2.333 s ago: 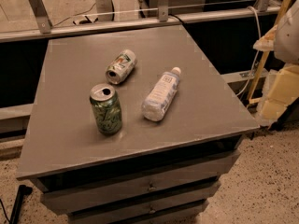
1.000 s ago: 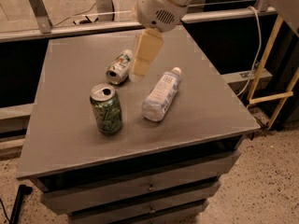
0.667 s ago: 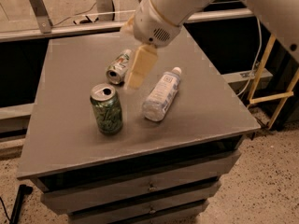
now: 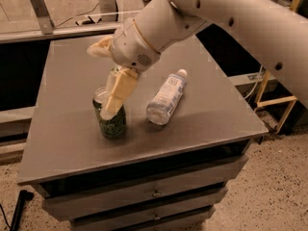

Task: Pick green can

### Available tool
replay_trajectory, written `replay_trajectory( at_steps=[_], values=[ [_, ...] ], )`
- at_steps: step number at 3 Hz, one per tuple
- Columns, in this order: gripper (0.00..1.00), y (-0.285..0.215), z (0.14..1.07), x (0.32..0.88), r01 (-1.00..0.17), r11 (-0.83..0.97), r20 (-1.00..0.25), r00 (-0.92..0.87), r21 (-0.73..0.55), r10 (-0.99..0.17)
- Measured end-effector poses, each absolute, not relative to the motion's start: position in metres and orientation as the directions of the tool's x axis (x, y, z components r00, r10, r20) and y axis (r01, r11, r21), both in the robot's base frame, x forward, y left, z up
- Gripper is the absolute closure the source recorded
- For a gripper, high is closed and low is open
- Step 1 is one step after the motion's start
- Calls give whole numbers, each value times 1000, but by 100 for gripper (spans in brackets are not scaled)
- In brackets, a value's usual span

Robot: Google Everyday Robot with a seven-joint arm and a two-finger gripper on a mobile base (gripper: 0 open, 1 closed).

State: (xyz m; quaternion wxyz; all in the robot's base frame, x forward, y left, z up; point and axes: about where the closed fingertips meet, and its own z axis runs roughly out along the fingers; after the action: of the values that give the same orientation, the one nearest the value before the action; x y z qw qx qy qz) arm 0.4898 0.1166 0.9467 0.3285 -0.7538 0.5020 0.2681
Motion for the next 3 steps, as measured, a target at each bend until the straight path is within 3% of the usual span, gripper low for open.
replay_trajectory(
  at_steps=[3],
  values=[
    [0,111,914,463,-932,-346,-720,316,-113,-618]
  ],
)
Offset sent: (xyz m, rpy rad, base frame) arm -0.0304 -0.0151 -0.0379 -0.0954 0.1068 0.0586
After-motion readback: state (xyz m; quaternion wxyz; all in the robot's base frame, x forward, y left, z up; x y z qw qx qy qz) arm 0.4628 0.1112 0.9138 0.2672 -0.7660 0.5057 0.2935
